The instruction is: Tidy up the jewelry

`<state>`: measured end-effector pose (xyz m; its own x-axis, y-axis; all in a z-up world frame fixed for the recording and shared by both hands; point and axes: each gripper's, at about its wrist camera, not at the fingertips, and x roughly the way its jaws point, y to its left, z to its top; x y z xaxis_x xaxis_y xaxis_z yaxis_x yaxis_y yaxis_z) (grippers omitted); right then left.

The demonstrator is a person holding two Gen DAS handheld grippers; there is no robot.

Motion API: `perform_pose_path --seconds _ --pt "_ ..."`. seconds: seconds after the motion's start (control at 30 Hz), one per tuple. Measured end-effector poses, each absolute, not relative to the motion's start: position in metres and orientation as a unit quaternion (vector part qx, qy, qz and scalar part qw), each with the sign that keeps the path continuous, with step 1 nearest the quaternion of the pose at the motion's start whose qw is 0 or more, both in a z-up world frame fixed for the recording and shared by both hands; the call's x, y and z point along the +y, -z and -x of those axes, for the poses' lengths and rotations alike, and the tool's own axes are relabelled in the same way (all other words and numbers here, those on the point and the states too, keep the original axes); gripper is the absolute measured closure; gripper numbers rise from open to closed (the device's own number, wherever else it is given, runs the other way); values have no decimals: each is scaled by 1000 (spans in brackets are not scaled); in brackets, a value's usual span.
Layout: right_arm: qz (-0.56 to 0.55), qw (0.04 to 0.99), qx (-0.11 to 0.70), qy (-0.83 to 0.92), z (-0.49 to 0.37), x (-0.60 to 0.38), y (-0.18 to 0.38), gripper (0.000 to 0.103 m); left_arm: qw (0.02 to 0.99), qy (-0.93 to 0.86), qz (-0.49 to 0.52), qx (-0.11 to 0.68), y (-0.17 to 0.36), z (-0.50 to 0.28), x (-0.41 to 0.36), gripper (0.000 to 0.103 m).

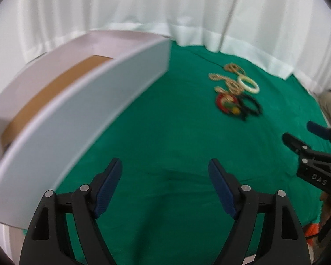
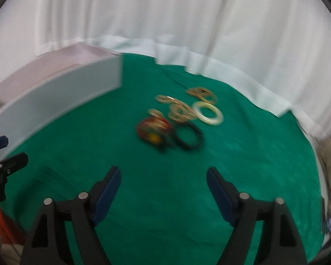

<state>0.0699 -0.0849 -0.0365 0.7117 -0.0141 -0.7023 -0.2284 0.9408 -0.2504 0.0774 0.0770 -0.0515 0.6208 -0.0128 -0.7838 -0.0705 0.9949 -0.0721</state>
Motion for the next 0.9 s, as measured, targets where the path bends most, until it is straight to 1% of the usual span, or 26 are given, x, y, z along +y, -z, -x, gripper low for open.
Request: perform_pose_path --seconds 0.07,0.2,0.27,0.37,0.43,0.63,0.77,0.83,0.9 --pt "158 912 377 -38 -71 -103 43 22 892 -15 36 450 60 -83 65 21" --pt "141 914 379 -24 -67 -128 49 22 892 -12 25 451 63 -74 55 21" --pt "139 914 380 -20 -63 -134 53 22 892 -11 25 451 64 -75 52 17" --pt "124 913 388 -21 -63 -142 64 22 900 -7 26 435 68 -78 48 15" --pt "116 913 389 -22 -60 -144 72 22 904 -9 25 427 76 -82 45 14" --pt "89 904 419 -18 -57 -161 111 22 894 -21 -1 449 110 -96 35 14" --pt "82 907 413 -16 -51 -164 116 20 897 -28 -6 441 113 -93 33 3" --pt "84 907 412 -16 -52 -163 117 20 895 -28 0 446 114 -94 35 1" --pt "75 909 410 -18 -52 -166 118 20 892 -26 11 451 115 -95 37 1"
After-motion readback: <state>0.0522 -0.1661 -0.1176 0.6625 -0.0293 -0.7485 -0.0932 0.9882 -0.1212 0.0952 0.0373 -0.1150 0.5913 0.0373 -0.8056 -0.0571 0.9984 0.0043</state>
